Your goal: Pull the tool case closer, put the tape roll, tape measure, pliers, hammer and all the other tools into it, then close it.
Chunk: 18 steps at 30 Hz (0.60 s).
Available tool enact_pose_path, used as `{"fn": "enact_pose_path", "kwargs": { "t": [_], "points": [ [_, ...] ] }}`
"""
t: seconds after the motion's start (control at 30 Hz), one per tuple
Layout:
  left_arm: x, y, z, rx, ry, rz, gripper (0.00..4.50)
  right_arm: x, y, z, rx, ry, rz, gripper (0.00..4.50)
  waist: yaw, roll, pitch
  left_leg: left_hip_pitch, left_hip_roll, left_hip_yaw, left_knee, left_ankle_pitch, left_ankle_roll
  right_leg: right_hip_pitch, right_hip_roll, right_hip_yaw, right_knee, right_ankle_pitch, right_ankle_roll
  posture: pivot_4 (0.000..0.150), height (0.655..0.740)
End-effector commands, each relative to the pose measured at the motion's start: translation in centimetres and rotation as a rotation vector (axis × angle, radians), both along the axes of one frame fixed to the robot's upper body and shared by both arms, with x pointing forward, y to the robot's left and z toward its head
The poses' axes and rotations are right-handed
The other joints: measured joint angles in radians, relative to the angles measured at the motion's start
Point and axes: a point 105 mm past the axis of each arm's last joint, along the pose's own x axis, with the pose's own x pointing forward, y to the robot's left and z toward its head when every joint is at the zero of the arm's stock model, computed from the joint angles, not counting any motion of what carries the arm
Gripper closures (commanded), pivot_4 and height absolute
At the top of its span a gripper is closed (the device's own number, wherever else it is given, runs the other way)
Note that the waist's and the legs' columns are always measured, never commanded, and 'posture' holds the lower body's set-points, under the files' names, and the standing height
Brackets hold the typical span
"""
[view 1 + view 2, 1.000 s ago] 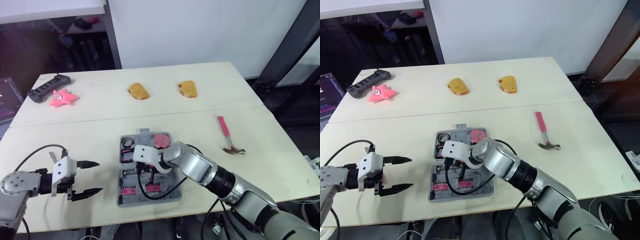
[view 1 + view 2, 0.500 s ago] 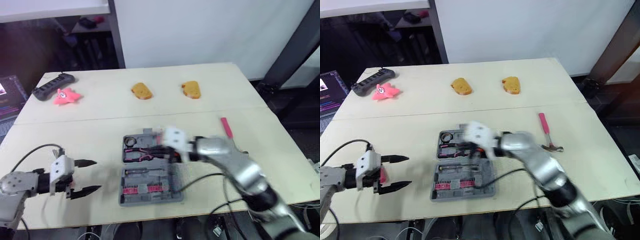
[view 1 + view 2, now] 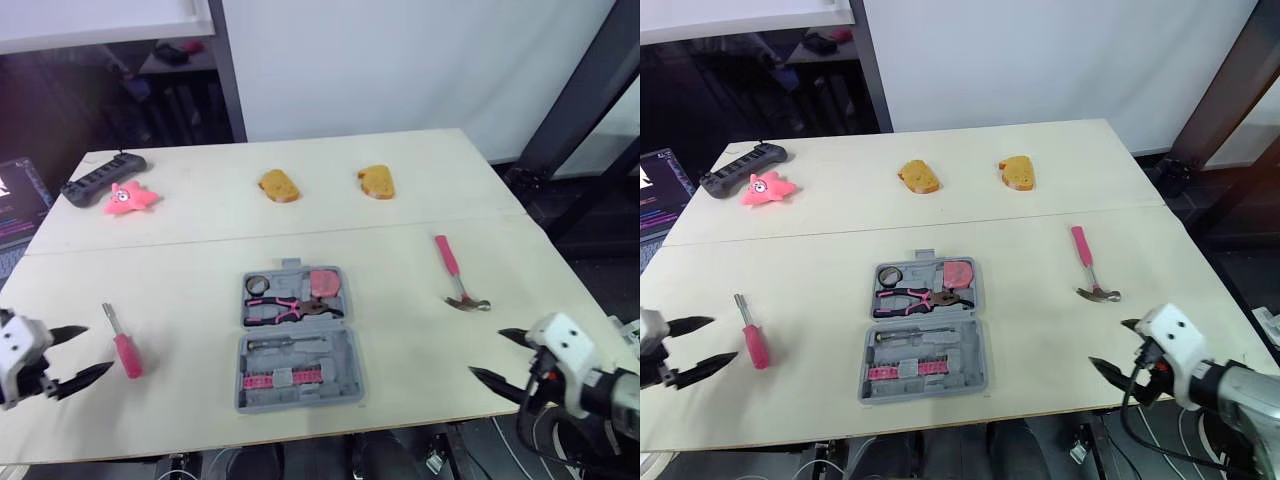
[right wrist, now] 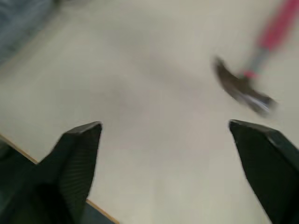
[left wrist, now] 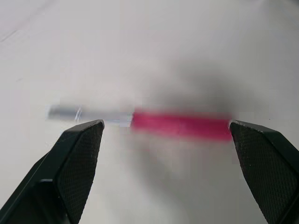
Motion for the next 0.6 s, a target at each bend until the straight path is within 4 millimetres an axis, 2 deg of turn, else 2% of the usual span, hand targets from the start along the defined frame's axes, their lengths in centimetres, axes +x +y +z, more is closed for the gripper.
{"fn": "enact_pose_path", "kwargs": {
  "t": [0.03,0.2,0.43,0.6],
  "points": [
    [-0.4,1.4,0.6,0.039,-0.023,0.037,0.0,0.6,0.4,1.3,-0.009,-0.075,0.016,0.07,-0.001,0.0,0.0,0.0,0.0,0.0,0.0,0.0,0.0,0.0,0.0,0.0,0.0,0.0,0.0,0.15,0.74],
    [-0.4,1.5,0.3,0.032,-0.036,0.047,0.0,0.5,0.3,0.4,-0.022,-0.045,0.015,0.07,0.006,-0.001,-0.001,0.0,0.0,0.0,0.0,0.0,0.0,0.0,0.0,0.0,0.0,0.001,0.002,0.15,0.74],
    [-0.5,0.9,-0.5,0.021,-0.03,0.035,0.0,0.7,0.0,0.5,-0.025,-0.044,0.014,0.07,0.015,-0.001,-0.001,0.0,0.0,0.001,0.0,0.0,0.0,0.0,-0.001,0.0,0.0,0.001,0.002,0.15,0.74],
    [0.6,-0.4,-0.9,0.003,-0.045,-0.009,0.0,0.8,0.3,0.3,-0.025,-0.047,0.013,0.07,0.017,-0.001,-0.001,0.0,0.0,0.001,0.001,0.0,0.0,0.0,-0.001,0.0,0.0,0.001,0.002,0.15,0.74]
  ]
}}
